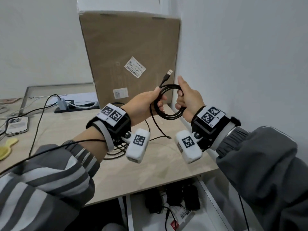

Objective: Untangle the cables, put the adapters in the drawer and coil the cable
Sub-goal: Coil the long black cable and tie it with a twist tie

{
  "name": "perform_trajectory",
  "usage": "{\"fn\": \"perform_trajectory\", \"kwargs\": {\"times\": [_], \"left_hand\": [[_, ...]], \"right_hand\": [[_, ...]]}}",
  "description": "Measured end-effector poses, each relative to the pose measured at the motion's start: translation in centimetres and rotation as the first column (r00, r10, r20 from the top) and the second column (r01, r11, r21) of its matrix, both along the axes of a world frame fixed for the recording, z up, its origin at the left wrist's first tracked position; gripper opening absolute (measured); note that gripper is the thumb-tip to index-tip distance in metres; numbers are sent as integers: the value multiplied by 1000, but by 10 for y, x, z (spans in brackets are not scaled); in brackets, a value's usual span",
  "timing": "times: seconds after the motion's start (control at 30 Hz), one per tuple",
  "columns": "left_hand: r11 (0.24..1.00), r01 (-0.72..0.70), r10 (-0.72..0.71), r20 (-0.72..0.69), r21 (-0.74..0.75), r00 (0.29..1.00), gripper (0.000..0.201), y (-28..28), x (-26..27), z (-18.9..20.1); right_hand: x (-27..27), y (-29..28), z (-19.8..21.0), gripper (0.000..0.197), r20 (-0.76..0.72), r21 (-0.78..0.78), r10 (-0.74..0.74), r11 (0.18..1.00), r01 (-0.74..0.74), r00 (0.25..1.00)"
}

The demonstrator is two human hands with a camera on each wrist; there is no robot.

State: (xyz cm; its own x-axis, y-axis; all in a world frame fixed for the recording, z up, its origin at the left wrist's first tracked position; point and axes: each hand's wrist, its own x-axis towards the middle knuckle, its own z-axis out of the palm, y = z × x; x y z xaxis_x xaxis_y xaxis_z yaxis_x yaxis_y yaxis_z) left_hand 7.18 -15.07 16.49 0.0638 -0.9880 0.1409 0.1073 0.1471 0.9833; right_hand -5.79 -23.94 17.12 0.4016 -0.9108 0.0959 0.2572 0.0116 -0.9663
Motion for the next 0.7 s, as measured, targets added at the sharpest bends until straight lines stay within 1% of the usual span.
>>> {"fn": "perform_trajectory", "kwargs": {"times": [0.07,0.1,0.17,0.2,0.23,0.27,0.3,0.33,0.37,0.4,0.43,0.47,0.5,0.53,0.57,0.6,0.67,0.7], "left_hand": [[999,-44,45,25,-26,999,37,-2,-5,-4],[995,-91,93,51,-41,994,34,-3,-7,-5],[968,-239,247,144,-73,958,33,-6,-8,-1],[950,-300,313,221,-89,924,33,-6,-6,2],[938,-333,347,317,-99,883,33,-6,-3,4],[936,-339,346,424,-96,837,32,-5,-1,8],[942,-326,314,533,-76,786,31,-3,0,11],[950,-310,265,642,-44,719,31,-1,1,13],[953,-302,210,748,-14,630,31,0,0,15],[955,-297,161,831,5,532,31,0,-2,17],[957,-291,130,881,9,456,31,1,-5,20],[959,-285,124,893,5,432,30,0,-8,21],[962,-274,129,881,1,455,29,-1,-11,22],[966,-259,144,850,-9,507,29,-2,-13,23],[971,-239,160,807,-24,569,29,-4,-15,22],[976,-217,171,751,-38,637,30,-5,-17,19],[980,-190,186,616,-61,765,29,-6,-19,11],[979,-195,198,540,-64,818,29,-7,-20,5]], "right_hand": [[3,4,-3,52,47,20,-46,999,45,998],[4,5,-6,52,56,25,-41,999,40,998],[6,6,-12,51,37,13,45,999,-46,998],[5,5,-14,51,-12,-6,96,995,-96,995],[4,4,-14,51,-90,-35,118,992,-121,989],[1,2,-13,52,-195,-99,77,990,-97,978],[-3,-1,-12,52,-283,-211,-26,977,-36,959],[-7,-5,-10,49,-320,-395,-185,918,47,929],[-11,-8,-8,45,-295,-610,-334,787,92,895],[-13,-7,-5,41,-267,-784,-417,618,56,869],[-11,-4,-2,41,-312,-883,-458,464,-76,833],[-7,-1,-1,45,-403,-902,-497,358,-242,768],[-4,3,-2,51,-478,-878,-545,310,-364,689],[-1,4,-2,55,-522,-853,-559,335,-401,644],[0,7,-2,56,-534,-843,-535,392,-368,655],[0,8,-2,57,-517,-840,-498,451,-301,696],[2,7,-3,61,-424,-856,-463,485,-177,779],[2,4,-4,63,-390,-850,-445,511,-129,806]]}}
